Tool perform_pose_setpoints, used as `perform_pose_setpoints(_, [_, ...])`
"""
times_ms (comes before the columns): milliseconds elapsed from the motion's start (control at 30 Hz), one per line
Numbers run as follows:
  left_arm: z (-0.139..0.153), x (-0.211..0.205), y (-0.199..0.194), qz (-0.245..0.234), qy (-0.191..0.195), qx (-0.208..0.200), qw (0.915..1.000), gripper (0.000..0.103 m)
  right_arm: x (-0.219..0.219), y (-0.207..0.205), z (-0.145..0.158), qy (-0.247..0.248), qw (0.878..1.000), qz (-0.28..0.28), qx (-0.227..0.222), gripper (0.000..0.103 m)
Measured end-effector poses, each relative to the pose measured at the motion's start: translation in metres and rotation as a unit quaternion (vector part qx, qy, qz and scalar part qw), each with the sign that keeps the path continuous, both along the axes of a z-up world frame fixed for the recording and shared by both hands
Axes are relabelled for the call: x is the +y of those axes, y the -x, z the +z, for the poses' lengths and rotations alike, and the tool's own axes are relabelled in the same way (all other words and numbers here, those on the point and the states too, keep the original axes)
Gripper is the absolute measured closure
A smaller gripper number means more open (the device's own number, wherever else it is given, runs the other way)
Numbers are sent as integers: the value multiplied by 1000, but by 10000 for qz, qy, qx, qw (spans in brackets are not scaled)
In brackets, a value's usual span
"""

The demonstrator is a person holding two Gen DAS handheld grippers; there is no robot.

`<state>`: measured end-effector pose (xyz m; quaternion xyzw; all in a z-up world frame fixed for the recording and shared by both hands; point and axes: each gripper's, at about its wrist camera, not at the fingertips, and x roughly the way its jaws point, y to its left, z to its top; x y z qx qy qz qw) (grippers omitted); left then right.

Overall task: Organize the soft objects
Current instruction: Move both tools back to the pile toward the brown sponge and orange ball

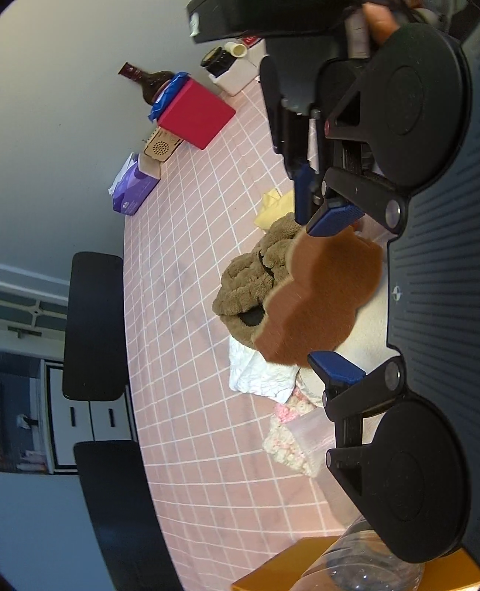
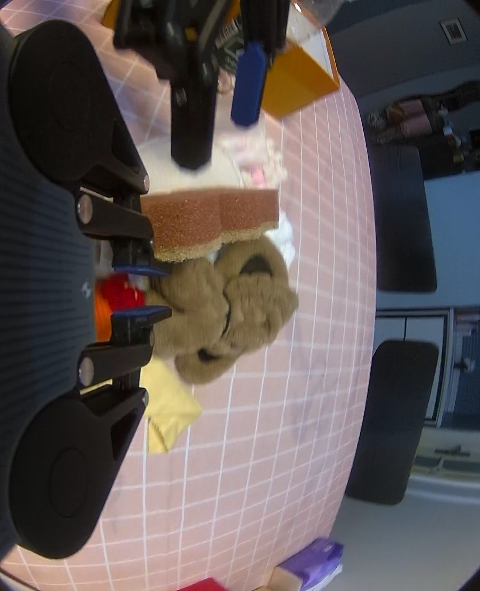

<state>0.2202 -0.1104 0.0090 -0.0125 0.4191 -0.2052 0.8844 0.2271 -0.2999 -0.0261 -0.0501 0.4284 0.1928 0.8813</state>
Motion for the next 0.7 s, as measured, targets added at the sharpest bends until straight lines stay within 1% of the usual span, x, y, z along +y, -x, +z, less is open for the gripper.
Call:
perform_pose_setpoints(133, [-4, -2, -2, 34, 62, 223, 9997, 19, 11, 7, 0, -205, 9994, 230, 148, 85])
perform_pose_setpoints(333, [-19, -5, -5, 318, -219, 562, 9977, 19, 21, 11, -9, -35, 9991, 349, 245, 85])
perform_pose_setpoints(433, [-28, -2, -4, 408, -235, 610, 9970, 19, 18, 12, -11, 168, 9993, 290, 163, 84])
perform_pose_setpoints(500, [-32, 1, -4, 484, -230, 628, 9966, 19, 13, 10, -11, 156, 9994, 235, 175, 84])
perform_pose_setpoints(533, [-34, 2, -4, 516, -218, 633, 9964, 20, 10, 10, -10, 139, 9995, 206, 183, 82])
perform_pose_setpoints(567, [-36, 3, -3, 556, -187, 633, 9963, 27, 9, 9, -10, 144, 9995, 193, 187, 80])
perform_pose_setpoints(600, [-37, 4, -3, 614, -191, 642, 9959, 31, 8, 9, -10, 153, 9996, 177, 175, 78])
perform_pose_setpoints(667, [-39, 5, -2, 696, -201, 559, 9958, 49, 7, 11, -11, 180, 9995, 170, 174, 77])
perform_pose_setpoints(700, [-40, 5, -1, 670, -173, 494, 9964, 49, 7, 11, -11, 189, 9995, 166, 183, 77])
